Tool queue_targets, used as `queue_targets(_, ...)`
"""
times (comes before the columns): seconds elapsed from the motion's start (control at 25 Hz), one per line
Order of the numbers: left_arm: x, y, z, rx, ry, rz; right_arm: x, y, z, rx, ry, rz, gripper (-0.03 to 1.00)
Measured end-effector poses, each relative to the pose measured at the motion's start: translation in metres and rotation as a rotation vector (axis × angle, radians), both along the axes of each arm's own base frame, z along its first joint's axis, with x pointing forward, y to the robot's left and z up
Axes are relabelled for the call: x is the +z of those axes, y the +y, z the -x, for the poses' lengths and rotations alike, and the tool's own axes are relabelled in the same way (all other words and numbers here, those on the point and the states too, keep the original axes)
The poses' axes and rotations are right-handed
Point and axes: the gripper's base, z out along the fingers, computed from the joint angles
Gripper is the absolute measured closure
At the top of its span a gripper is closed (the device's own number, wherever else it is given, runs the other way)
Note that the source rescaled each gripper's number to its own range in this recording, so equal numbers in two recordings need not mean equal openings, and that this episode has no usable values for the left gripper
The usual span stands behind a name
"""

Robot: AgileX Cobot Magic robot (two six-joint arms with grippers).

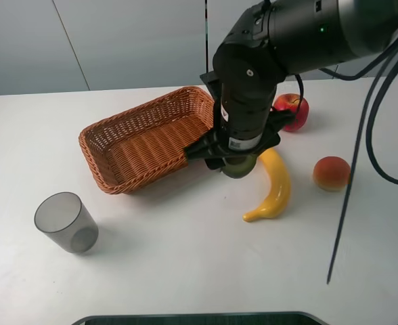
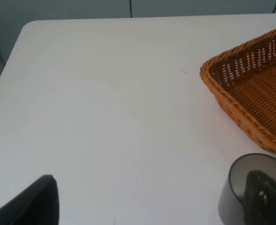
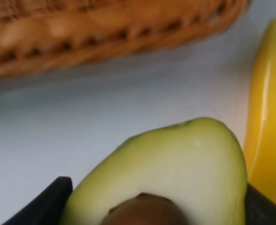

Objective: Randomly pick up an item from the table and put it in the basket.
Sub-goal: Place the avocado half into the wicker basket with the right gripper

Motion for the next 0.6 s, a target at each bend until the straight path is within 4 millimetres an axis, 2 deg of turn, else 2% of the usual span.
queue_targets(0.32, 0.000, 0.000, 0.000, 0.000, 0.000, 0.000, 0.037, 0.026, -0.023, 0.067, -0.110, -0.097, 0.93)
queue_targets(0.44, 0.000, 0.000, 0.000, 0.000, 0.000, 0.000, 0.040, 0.040, -0.036, 0.103, -0.140, -0.114, 0.93)
queue_targets(0.6, 0.000, 0.000, 0.000, 0.000, 0.000, 0.000, 0.032, 0.057, -0.051, 0.146, -0.155, -0.112, 0.93)
